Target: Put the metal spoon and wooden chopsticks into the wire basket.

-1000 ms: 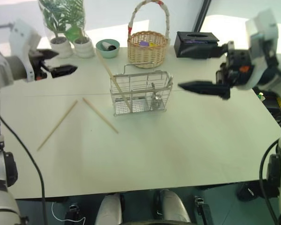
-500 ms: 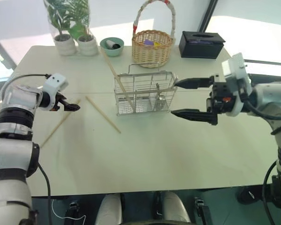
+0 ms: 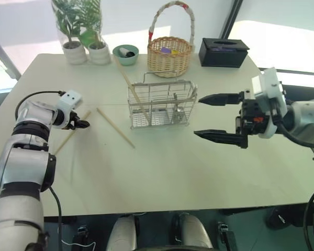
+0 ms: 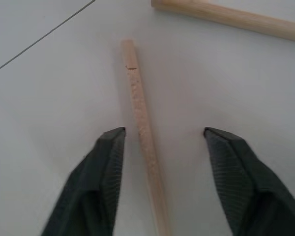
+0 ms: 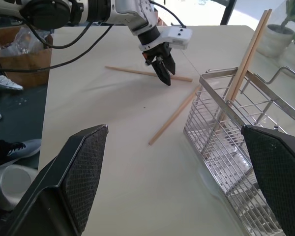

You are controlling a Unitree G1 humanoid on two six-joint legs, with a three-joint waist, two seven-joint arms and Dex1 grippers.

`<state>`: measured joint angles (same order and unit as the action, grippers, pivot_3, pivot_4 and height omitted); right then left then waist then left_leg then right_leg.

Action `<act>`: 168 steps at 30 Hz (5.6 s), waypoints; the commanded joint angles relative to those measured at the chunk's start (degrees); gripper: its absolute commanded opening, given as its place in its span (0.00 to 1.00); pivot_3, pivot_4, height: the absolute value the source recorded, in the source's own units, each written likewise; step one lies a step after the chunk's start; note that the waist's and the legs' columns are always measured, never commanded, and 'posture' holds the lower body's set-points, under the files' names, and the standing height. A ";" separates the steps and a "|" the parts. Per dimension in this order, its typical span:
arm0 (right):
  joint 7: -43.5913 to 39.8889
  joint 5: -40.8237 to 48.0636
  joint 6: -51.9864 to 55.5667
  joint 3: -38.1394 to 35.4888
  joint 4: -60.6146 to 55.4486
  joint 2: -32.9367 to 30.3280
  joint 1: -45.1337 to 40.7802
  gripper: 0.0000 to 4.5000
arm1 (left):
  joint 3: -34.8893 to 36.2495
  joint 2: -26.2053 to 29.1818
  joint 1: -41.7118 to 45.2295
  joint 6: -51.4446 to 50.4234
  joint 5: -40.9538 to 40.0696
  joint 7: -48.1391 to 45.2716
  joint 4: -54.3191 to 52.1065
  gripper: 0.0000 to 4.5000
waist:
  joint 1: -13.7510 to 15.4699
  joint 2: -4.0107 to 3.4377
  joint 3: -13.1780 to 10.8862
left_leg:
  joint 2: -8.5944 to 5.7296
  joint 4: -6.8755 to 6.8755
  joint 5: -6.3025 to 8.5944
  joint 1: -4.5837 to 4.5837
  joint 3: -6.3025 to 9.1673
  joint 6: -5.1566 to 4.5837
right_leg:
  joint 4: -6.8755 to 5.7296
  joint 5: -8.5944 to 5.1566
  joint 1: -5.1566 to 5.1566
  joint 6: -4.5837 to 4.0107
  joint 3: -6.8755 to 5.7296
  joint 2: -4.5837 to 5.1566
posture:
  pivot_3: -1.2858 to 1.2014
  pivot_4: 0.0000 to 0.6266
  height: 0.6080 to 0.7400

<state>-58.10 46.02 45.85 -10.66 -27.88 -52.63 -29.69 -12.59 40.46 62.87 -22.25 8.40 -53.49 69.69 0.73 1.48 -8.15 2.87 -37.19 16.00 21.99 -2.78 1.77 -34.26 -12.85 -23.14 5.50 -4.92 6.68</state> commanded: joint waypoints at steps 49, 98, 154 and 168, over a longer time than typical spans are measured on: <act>10.51 3.70 -2.79 -7.18 -3.61 0.49 9.78 1.00 | 25.43 -24.51 -0.69 -1.78 -36.50 24.59 -53.96 0.00 | 0.10 0.35 -0.30 | -0.08 0.04 -0.01 -0.44 0.08 0.03 | 0.24 0.07 0.64 0.11 -0.04 0.03 | 0.52 0.24 0.83; 13.65 1.21 -3.45 -3.73 0.16 4.57 5.24 1.00 | 46.90 -25.05 4.71 -34.90 -26.42 84.16 -15.83 0.87 | 0.16 0.59 -0.51 | -0.12 0.18 0.00 -0.49 0.11 0.08 | 0.26 0.05 0.60 0.15 -0.08 0.07 | 0.52 0.24 0.83; 20.01 5.84 0.10 -7.36 -1.01 4.47 6.43 1.00 | 19.75 -19.92 -3.62 -6.24 -40.44 12.90 -61.02 0.01 | 1.53 0.08 -0.43 | 0.03 0.05 -0.07 0.24 0.03 0.10 | 0.56 0.24 0.06 0.05 -0.17 -0.07 | 0.52 0.24 0.83; 19.63 5.33 -0.67 -6.30 1.20 4.91 4.45 1.00 | 18.77 -24.48 -12.38 -2.35 -37.26 15.77 -63.84 0.84 | 1.48 0.09 -0.43 | 0.00 0.03 -0.05 0.33 0.05 0.06 | 0.69 0.26 0.07 0.04 -0.18 -0.07 | 0.52 0.24 0.83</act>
<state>-38.28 50.93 46.00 -16.06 -26.47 -47.71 -23.87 5.05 15.86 49.53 -25.15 -27.74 -38.21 9.55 2.21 1.57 -8.58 2.87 -37.16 15.95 22.33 -2.72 1.83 -33.57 -12.59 -23.07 5.53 -5.10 6.62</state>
